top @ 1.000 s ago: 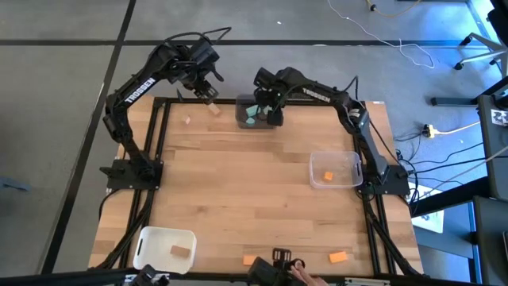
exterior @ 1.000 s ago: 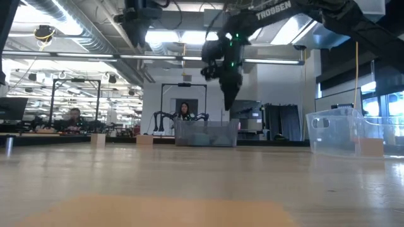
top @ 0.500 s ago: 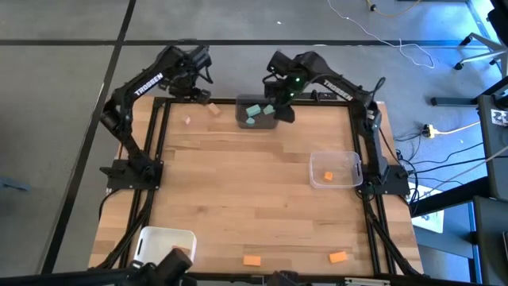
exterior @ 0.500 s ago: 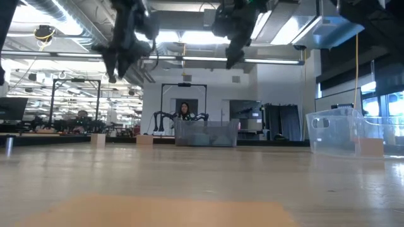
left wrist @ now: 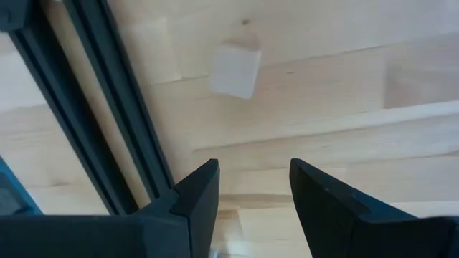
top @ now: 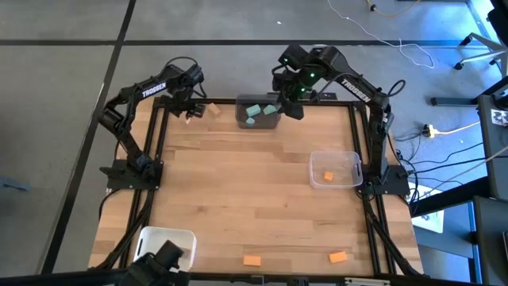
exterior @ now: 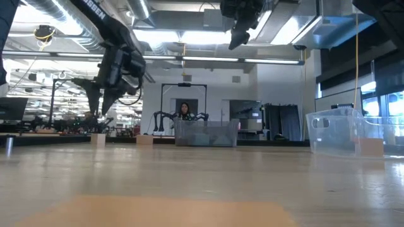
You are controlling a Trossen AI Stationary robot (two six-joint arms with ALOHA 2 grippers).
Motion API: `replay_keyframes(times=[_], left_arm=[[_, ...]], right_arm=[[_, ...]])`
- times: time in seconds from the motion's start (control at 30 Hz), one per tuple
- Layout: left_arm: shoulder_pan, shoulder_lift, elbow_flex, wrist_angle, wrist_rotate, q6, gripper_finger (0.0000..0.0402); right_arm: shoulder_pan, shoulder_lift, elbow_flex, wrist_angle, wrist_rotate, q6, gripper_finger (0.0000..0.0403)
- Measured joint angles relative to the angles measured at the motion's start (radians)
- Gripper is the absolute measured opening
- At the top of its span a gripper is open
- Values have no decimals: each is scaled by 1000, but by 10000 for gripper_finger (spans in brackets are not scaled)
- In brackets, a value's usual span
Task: Sort & place blocks by color
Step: Put the left brown block into the white bin
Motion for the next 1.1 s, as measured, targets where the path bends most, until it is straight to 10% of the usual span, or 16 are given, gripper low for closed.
replay_keyframes(times=[0.4, 1.1], left_arm=[[-22, 0, -2, 11, 129, 60, 163], [97, 23, -2, 64, 35, -116, 163]], right_arm=[[-3, 0, 0, 16, 0, 3, 225], [-3, 1, 0, 17, 1, 6, 225]])
